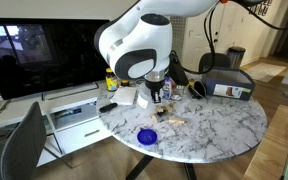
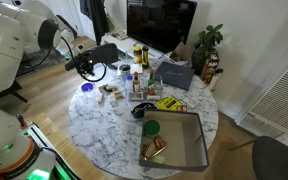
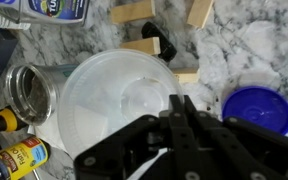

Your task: Pour out the transparent bucket is contents, then set the transparent bucket upright

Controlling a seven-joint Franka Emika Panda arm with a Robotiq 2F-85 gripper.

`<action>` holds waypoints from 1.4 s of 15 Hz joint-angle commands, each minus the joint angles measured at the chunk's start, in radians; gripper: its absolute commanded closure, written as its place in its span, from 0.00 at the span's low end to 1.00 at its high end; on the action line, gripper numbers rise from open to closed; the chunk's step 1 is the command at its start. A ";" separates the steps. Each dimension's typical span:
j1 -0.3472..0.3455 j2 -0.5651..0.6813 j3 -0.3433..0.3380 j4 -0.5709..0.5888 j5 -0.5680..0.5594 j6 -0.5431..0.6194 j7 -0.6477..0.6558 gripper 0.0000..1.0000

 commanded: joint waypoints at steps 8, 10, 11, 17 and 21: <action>0.001 0.051 0.040 -0.030 -0.267 0.015 -0.022 0.99; -0.005 0.059 0.057 -0.059 -0.309 0.015 -0.022 0.99; -0.001 0.060 0.052 -0.071 -0.323 0.015 -0.022 0.99; -0.004 0.056 0.058 -0.134 -0.365 0.015 -0.022 0.79; -0.001 0.055 0.052 -0.138 -0.378 0.014 -0.022 0.49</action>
